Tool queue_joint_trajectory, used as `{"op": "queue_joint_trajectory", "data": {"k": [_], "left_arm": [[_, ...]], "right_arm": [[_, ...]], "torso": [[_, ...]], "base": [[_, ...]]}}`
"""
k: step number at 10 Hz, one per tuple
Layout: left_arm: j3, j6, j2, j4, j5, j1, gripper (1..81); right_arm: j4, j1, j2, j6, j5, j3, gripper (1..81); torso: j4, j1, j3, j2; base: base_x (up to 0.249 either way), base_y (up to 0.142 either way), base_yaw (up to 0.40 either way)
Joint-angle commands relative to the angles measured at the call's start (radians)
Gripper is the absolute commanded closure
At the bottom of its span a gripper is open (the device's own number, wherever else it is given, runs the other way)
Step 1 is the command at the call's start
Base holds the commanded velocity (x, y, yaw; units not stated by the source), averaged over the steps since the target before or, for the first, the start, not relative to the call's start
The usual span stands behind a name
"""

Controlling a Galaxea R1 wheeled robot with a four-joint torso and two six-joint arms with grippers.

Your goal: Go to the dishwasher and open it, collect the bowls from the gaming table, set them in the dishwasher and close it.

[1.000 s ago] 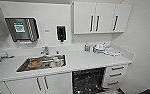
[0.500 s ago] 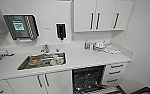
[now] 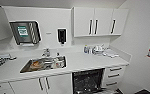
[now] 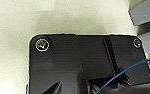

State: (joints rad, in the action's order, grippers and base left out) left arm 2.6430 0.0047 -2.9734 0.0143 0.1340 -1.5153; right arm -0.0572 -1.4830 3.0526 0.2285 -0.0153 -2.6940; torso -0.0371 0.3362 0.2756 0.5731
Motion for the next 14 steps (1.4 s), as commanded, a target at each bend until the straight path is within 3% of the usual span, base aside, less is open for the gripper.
{"op": "queue_joint_trajectory", "data": {"k": [1, 5, 6, 7, 10, 11, 14], "left_arm": [[-0.001, 0.009, 0.0, -0.008, -0.05, 0.034, 1.0], [-0.001, 0.009, -0.001, -0.008, -0.05, 0.033, 1.0], [-0.001, 0.009, 0.0, -0.008, -0.05, 0.033, 1.0], [-0.001, 0.009, 0.0, -0.008, -0.05, 0.033, 1.0], [-0.001, 0.009, -0.001, -0.008, -0.05, 0.033, 1.0], [-0.003, 0.009, -0.003, -0.008, -0.05, 0.033, 1.0], [-0.003, 0.009, -0.004, -0.008, -0.05, 0.033, 1.0]], "right_arm": [[-0.009, 0.046, 0.004, -0.003, 0.054, 0.004, 1.0], [-0.01, 0.049, 0.004, -0.003, 0.054, 0.004, 1.0], [-0.01, 0.048, 0.004, -0.003, 0.054, 0.004, 1.0], [-0.012, 0.048, 0.004, -0.003, 0.054, 0.004, 1.0], [-0.012, 0.049, 0.004, -0.003, 0.054, 0.002, 1.0], [-0.012, 0.051, 0.004, -0.003, 0.054, 0.002, 1.0], [-0.012, 0.054, 0.002, -0.003, 0.054, 0.002, 1.0]], "torso": [[0.0, -0.062, 0.002, -0.096], [0.0, -0.14, -0.013, -0.215], [0.0, -0.165, -0.036, -0.253], [0.0, -0.186, -0.087, -0.285], [0.0, -0.236, -0.155, -0.364], [0.0, -0.259, -0.092, -0.4], [0.0, -0.311, -0.129, -0.478]], "base": [[0.0, 0.0, 0.0], [0.0, 0.0, 0.0], [0.0, 0.0, 0.0], [0.0, 0.0, 0.0], [0.0, 0.0, 0.0], [0.0, 0.0, 0.0], [0.0, 0.0, 0.0]]}}
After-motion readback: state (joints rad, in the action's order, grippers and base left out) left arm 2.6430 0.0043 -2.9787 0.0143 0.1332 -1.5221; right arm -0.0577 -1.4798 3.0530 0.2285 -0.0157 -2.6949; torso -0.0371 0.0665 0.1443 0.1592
